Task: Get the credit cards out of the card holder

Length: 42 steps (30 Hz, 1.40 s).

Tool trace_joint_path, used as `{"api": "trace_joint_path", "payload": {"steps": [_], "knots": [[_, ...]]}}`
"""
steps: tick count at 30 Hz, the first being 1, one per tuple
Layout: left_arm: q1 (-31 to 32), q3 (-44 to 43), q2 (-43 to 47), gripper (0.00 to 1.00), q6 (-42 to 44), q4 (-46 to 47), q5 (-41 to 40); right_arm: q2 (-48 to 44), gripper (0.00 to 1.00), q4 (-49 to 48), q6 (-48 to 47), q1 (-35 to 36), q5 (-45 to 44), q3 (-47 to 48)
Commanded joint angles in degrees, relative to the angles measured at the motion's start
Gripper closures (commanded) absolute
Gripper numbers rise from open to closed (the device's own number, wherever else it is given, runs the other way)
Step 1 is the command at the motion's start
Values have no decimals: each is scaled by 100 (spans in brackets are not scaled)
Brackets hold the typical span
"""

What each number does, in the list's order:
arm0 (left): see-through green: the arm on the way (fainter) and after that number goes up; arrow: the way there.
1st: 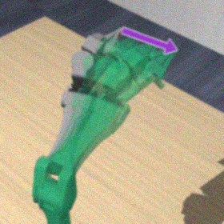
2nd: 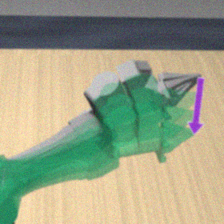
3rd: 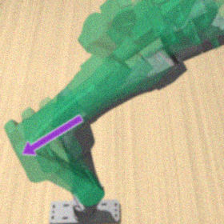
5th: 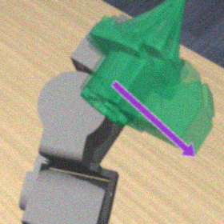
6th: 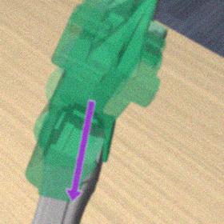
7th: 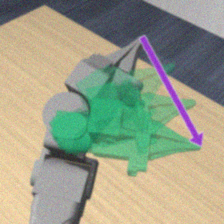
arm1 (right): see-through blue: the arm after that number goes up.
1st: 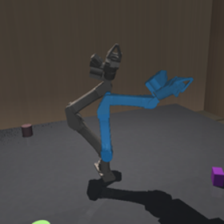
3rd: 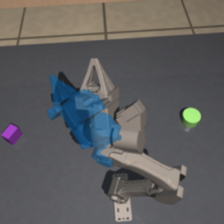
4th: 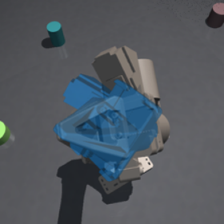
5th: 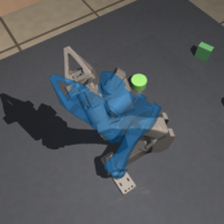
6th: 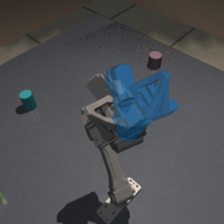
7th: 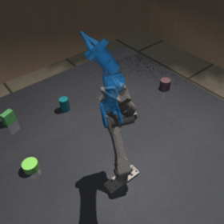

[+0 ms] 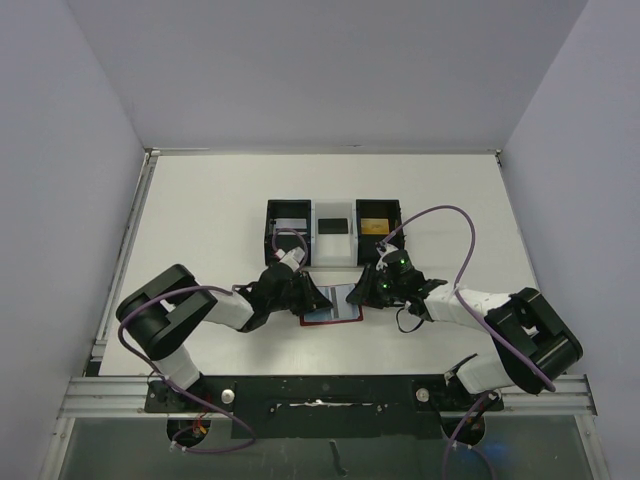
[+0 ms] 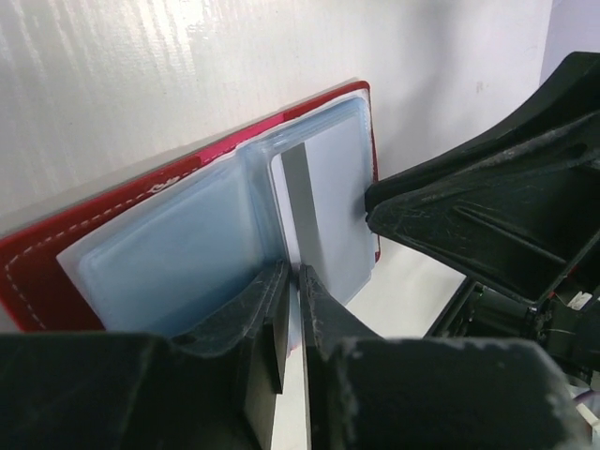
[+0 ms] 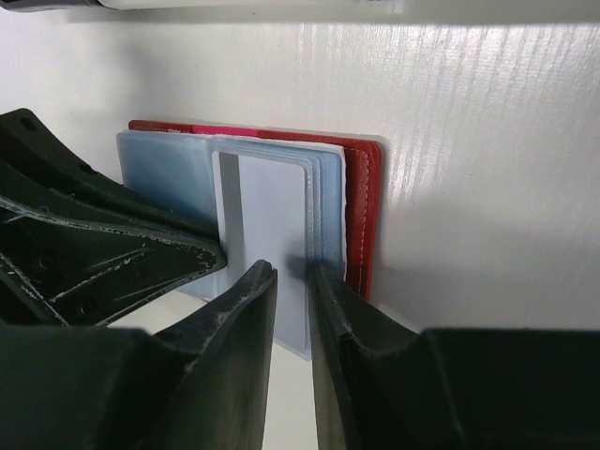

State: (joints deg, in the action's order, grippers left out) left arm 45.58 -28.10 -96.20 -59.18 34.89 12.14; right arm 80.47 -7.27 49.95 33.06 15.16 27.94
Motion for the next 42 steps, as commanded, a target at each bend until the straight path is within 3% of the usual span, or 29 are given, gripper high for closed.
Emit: {"api": "trace_joint_path", "payload": {"steps": [1, 7, 11, 19, 28, 37, 42], "knots": [[-46, 9, -164, 88, -107, 1040, 525, 91, 78, -258, -61, 0, 285, 50], [-58, -46, -271, 87, -153, 1132, 642, 187, 78, -273, -100, 5, 400, 97], [-99, 41, -300, 100, -212, 1153, 590, 197, 80, -281, -132, 35, 443, 106], [-244, 469, -55, 100, -290, 1274, 569, 80, 77, 131, -174, 22, -23, 105], [-304, 542, 195, 100, -4, 698, 557, 34, 78, 109, -232, 23, 50, 167], [-313, 322, 237, 100, 153, 304, 543, -737, 70, 258, -544, 32, 83, 347], [-321, 281, 319, 91, 205, 217, 488, -422, 70, -139, -511, 142, 593, 518]]}}
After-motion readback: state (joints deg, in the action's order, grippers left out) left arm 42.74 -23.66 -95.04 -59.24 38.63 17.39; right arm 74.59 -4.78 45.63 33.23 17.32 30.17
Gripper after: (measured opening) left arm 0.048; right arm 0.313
